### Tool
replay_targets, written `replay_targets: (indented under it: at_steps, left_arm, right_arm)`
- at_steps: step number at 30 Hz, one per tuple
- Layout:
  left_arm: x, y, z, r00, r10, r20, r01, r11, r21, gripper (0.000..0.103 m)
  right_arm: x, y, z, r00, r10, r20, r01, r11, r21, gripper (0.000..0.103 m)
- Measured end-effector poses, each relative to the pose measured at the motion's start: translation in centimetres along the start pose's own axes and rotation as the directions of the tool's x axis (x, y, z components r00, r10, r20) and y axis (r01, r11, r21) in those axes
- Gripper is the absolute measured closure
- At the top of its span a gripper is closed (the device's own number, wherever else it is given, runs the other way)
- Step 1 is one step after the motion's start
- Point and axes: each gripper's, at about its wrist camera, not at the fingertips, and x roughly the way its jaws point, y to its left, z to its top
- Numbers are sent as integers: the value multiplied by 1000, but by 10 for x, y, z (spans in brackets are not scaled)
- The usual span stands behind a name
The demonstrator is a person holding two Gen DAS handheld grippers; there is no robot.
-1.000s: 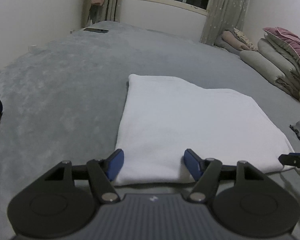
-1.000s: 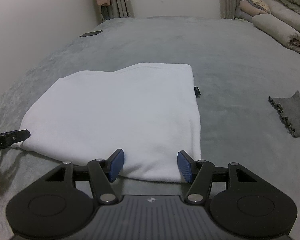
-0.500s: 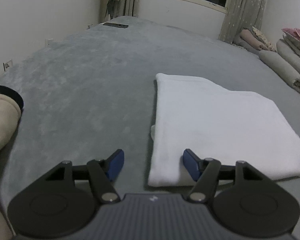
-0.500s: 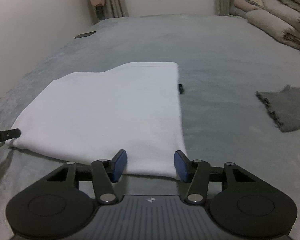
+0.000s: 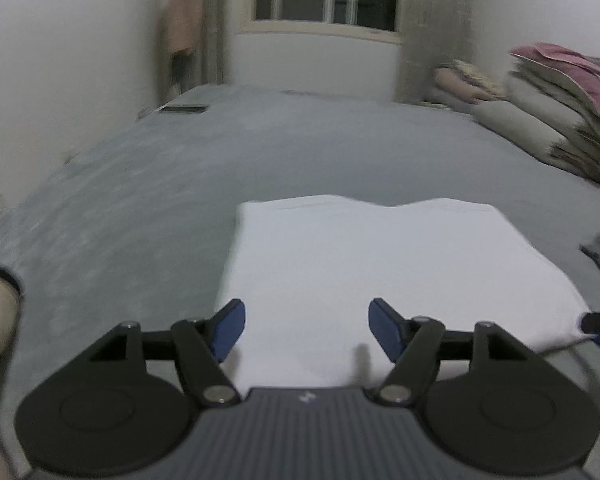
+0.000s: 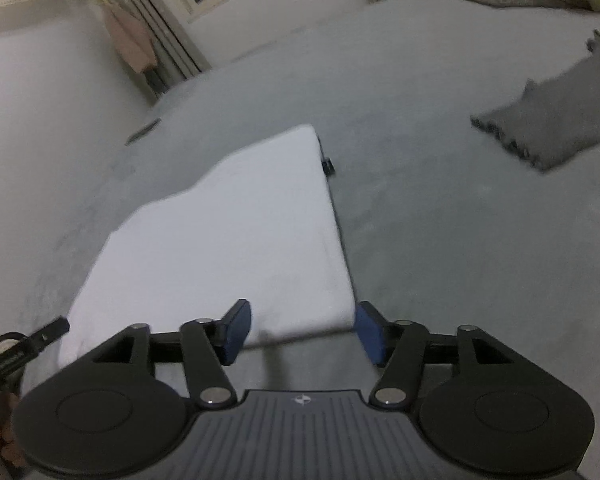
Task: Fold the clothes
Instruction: 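Grasp the end of the folded sweatshirt with the right gripper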
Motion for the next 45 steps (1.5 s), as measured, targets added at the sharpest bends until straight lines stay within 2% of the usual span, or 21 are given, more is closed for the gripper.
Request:
replay_targets:
  at_steps: [1, 2, 3, 6, 12, 14, 15, 16, 19, 21, 23, 26, 29, 30, 31, 36, 38, 39, 40, 43, 45]
  left_arm:
    - [3, -9, 0, 1000, -12, -1, 12, 1000, 16, 36]
    - [6, -17, -1, 1000, -23, -4, 23, 999, 29, 36]
    - [9, -24, -2, 999, -33, -6, 33, 999, 41, 36]
    - [26, -42, -12, 1000, -5, -25, 7, 996, 93, 34]
    - [34, -44, -19, 999, 1, -41, 2, 998, 67, 32]
    - [34, -41, -20, 999, -5, -45, 7, 998, 56, 31]
    - [34, -40, -20, 999, -6, -47, 9, 999, 53, 31]
    - [34, -39, -19, 999, -7, -49, 9, 999, 50, 31]
    - [35, -33, -18, 998, -11, -54, 13, 999, 40, 31]
    - [36, -30, -17, 998, -17, -59, 19, 999, 28, 31]
    - [36, -31, -17, 998, -17, -60, 18, 1000, 26, 31]
    - [35, -31, -17, 998, -14, -59, 16, 1000, 26, 31]
    - [35, -33, -18, 998, -12, -59, 14, 1000, 25, 31]
    - [35, -33, -18, 998, -10, -59, 12, 1000, 24, 31]
    - [35, -33, -18, 998, -9, -58, 10, 1000, 23, 30]
    - [36, -35, -19, 998, 6, -55, -4, 1000, 27, 30]
    - [36, -35, -19, 998, 11, -55, -9, 1000, 27, 30]
    - [35, -36, -19, 998, 13, -54, -12, 1000, 29, 30]
    - [35, -36, -19, 998, 17, -53, -16, 999, 32, 30]
    - [35, -39, -21, 998, 29, -48, -27, 999, 44, 30]
    - [35, -38, -20, 998, 28, -51, -26, 999, 43, 30]
  right_arm:
    - [1, 0, -2, 1000, 7, 2, -7, 1000, 23, 34]
    - [2, 0, -3, 1000, 19, 6, -19, 998, 53, 32]
    - [3, 0, -3, 999, 31, 8, -32, 996, 79, 30]
    - [9, 0, -3, 997, 75, 9, -76, 985, 158, 28]
    - [23, 15, -7, 997, 36, 62, -46, 985, 169, 24]
    - [24, 16, -8, 995, 21, 96, -39, 980, 193, 28]
    - [24, 17, -8, 993, 13, 115, -36, 979, 203, 38]
    - [23, 17, -8, 991, 6, 135, -34, 977, 211, 55]
    - [16, 20, -7, 981, 1, 195, -43, 976, 211, 71]
    - [10, 23, -8, 974, -12, 227, -33, 980, 194, 71]
    - [8, 22, -7, 974, -42, 221, -4, 980, 201, 71]
    - [13, 10, -6, 979, -91, 184, 33, 953, 300, 70]
    - [14, -4, -6, 983, -35, 179, -37, 924, 381, 68]
    - [17, -5, -7, 986, -10, 165, -58, 915, 399, 60]
    - [22, -6, -8, 988, 12, 156, -78, 904, 420, 57]
    - [34, -4, -8, 984, 22, 176, -100, 890, 445, 56]
    - [36, 2, -9, 982, -1, 191, -83, 898, 433, 64]
    - [37, 4, -9, 980, -12, 200, -76, 902, 425, 86]
    - [36, 6, -9, 977, -15, 213, -77, 905, 419, 93]
    - [25, 21, -7, 961, -20, 275, -76, 939, 334, 93]
    - [26, 27, -6, 963, -21, 268, -61, 954, 294, 89]
